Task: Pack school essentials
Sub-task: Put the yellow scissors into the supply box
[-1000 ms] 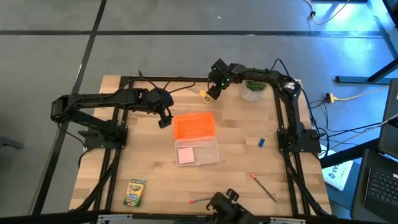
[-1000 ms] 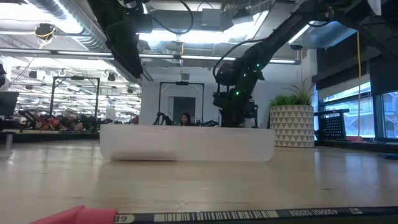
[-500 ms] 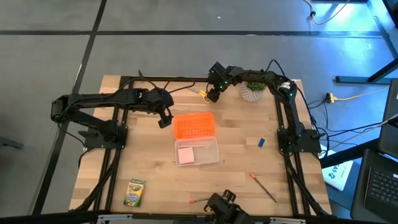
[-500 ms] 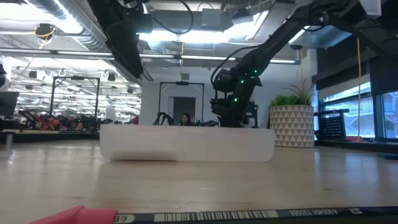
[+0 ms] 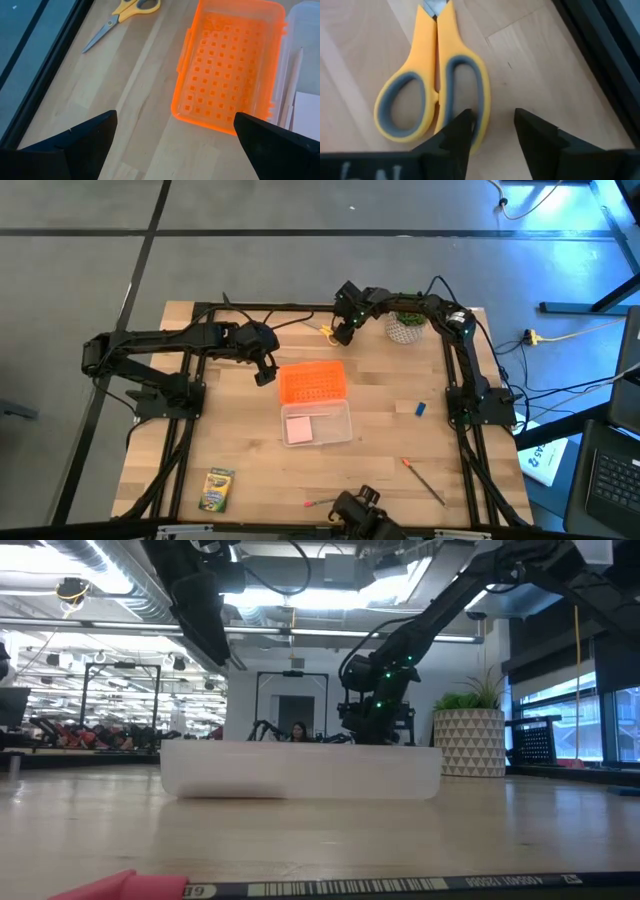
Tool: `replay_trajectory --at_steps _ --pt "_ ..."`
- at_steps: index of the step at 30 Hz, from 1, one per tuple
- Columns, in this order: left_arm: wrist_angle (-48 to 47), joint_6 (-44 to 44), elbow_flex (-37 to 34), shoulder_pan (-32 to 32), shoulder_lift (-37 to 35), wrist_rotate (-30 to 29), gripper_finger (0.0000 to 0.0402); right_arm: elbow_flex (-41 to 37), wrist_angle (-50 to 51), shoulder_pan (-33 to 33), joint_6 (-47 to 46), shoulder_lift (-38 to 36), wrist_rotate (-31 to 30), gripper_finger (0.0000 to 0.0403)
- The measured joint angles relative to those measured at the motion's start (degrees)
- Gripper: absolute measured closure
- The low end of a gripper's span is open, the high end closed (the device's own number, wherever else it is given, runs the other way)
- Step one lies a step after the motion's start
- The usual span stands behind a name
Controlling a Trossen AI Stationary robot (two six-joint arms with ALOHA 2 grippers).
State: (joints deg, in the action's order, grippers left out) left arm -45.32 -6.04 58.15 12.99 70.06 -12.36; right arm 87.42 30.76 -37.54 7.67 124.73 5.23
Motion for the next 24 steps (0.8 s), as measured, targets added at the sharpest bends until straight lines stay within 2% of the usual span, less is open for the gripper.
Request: replay_trajectory --at_steps 12,24 --pt "0.0 0.0 0.0 0.0 0.0 0.0 0.0005 -0.3 1.0 0.3 1.8 0.1 -0.1 0.0381" --pt "0.0 0.0 0.0 0.0 0.0 0.0 0.0005 0.3 1.5 0.3 1.7 0.1 -0.1 0.0383"
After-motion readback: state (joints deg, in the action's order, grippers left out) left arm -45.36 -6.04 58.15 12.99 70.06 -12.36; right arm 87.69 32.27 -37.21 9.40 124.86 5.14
